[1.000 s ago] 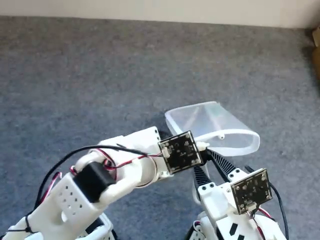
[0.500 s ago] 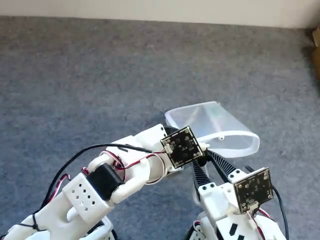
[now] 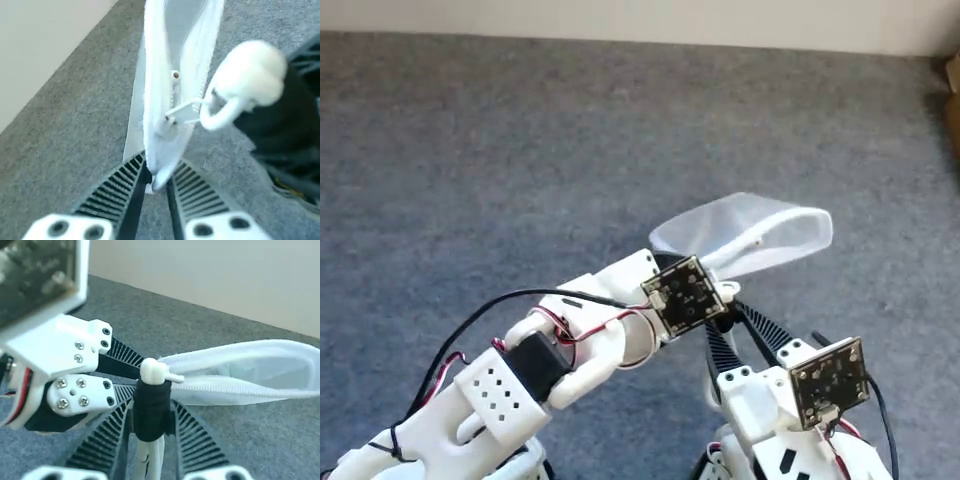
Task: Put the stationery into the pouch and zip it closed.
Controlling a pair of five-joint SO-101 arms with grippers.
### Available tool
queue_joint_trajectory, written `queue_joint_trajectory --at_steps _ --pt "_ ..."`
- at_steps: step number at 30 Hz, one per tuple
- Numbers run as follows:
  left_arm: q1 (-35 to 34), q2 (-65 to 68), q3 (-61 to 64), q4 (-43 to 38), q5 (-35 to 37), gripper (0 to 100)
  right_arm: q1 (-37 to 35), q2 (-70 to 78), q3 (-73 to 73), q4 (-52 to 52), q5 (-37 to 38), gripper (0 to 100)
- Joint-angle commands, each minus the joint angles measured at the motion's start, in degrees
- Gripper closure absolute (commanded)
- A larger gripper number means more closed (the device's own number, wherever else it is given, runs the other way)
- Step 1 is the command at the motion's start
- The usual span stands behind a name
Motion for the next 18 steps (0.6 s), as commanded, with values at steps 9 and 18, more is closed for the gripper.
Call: queue_joint_trajectory --at_steps 9,18 --pt "0.0 -1.8 -0.2 1.8 5.0 99 6.4 0.0 -2.7 -7.3 -4.7 99.4" --pt "-0.8 -1.9 0.0 2.1 4.9 100 23.0 0.0 11.5 -24.7 -5.5 99.4"
